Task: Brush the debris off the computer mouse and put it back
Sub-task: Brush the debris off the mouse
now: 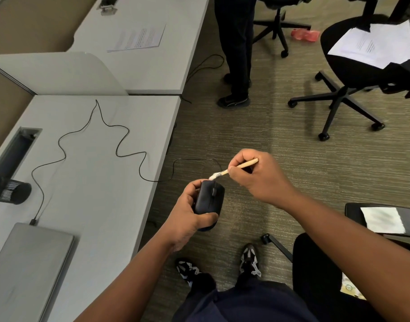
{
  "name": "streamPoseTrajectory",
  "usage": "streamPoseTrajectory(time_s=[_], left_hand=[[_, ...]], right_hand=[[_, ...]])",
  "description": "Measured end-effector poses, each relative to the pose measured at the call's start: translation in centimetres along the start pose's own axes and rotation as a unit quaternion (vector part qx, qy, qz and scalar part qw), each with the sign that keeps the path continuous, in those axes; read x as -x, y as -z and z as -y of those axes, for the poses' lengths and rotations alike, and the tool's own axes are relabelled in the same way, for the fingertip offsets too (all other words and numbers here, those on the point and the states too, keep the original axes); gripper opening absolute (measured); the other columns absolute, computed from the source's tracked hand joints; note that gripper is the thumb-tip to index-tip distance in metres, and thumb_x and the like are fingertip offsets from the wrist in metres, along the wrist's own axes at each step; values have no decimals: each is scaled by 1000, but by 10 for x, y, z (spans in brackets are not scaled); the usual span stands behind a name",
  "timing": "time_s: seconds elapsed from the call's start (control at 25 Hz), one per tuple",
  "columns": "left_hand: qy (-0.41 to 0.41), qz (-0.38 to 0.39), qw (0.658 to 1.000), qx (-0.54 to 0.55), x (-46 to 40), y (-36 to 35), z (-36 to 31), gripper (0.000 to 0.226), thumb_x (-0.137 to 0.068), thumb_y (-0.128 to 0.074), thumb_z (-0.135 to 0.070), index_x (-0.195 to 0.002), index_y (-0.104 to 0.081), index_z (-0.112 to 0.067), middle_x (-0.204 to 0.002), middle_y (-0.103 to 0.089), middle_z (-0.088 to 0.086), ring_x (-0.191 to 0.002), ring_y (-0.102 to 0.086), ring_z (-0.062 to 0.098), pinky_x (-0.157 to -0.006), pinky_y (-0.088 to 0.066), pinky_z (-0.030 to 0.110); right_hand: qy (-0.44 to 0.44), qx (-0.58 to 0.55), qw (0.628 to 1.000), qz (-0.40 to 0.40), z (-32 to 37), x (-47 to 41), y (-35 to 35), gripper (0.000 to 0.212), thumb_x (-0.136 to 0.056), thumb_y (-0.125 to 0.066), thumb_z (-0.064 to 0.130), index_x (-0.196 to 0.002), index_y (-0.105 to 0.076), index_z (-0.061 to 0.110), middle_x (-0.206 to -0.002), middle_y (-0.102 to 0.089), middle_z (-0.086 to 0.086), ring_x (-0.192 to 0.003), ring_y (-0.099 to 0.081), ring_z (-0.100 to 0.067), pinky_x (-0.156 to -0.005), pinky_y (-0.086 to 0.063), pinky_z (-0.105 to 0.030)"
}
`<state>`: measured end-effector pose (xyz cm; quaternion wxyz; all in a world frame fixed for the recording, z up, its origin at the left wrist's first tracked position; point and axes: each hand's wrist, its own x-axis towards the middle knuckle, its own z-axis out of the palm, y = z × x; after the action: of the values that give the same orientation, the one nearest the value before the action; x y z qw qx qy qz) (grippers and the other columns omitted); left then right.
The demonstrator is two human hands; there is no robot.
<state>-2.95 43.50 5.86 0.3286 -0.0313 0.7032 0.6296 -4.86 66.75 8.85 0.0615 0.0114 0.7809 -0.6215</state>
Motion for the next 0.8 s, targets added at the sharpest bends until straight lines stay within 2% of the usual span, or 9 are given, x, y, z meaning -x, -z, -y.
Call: streamPoseTrajectory(time_s=[0.08,0.16,0.28,0.36,0.44,0.48,0.6,0.68,0.8], left_hand=[[0,-3,1000,2,-1,2,2,81,-69,-81,2,-137,-55,-34,-122,-69,-9,-105,-70,14,-86,-63,37],[-4,-2,1000,-4,-2,2,4,79,-69,-81,1,-133,-57,-37,-118,-69,-15,-101,-71,10,-83,-62,35],[-6,2,1000,-15,0,3,6,79,-71,-81,0,-134,-55,-39,-114,-70,-21,-101,-72,5,-82,-61,32],[-7,0,1000,-13,-1,2,7,80,-71,-81,0,-136,-54,-38,-115,-70,-20,-101,-72,6,-82,-61,31],[-8,-8,1000,-8,-2,1,7,80,-71,-81,0,-136,-54,-37,-115,-70,-16,-99,-71,7,-82,-62,32],[-10,-10,1000,-8,-2,1,7,79,-71,-80,0,-137,-54,-35,-115,-70,-15,-98,-71,7,-81,-62,32],[-9,-8,1000,-13,-1,0,8,80,-71,-81,-2,-139,-51,-33,-110,-71,-21,-97,-72,3,-81,-62,30],[-6,-11,1000,-7,-1,0,8,81,-70,-82,-3,-139,-51,-33,-109,-72,-22,-98,-72,3,-84,-63,33],[-5,-22,1000,8,-2,-1,8,81,-67,-83,-1,-136,-53,-33,-108,-74,-18,-99,-73,11,-88,-62,41]], right_hand=[[1,-44,998,41,3,2,0,7,-88,-72,23,-82,-72,20,-72,-72,-5,-62,-63,-29,-55,-52,-37],[-17,-45,998,44,2,3,-5,8,-87,-72,23,-80,-72,18,-75,-73,-13,-67,-65,-38,-58,-55,-45],[-16,23,999,-31,-1,2,-5,12,-86,-72,20,-75,-71,21,-65,-70,-1,-54,-58,-18,-51,-46,-37],[-16,-11,1000,-20,-2,3,-1,10,-86,-71,25,-77,-72,21,-69,-72,-3,-59,-64,-23,-53,-51,-39],[-31,-61,997,29,1,6,-1,10,-87,-71,25,-79,-72,20,-74,-75,-9,-64,-67,-23,-58,-55,-36],[-35,-49,998,33,0,7,-2,10,-88,-71,23,-79,-72,20,-73,-74,-8,-62,-65,-19,-58,-53,-35],[2,44,999,-27,1,7,-4,14,-88,-72,19,-75,-70,24,-64,-68,6,-54,-55,-3,-51,-44,-25],[25,21,999,12,5,9,-2,13,-89,-72,20,-77,-71,25,-65,-65,10,-54,-53,0,-51,-42,-19],[29,18,990,133,11,14,-2,10,-87,-72,20,-79,-71,26,-70,-65,8,-60,-53,-1,-54,-43,-20]])
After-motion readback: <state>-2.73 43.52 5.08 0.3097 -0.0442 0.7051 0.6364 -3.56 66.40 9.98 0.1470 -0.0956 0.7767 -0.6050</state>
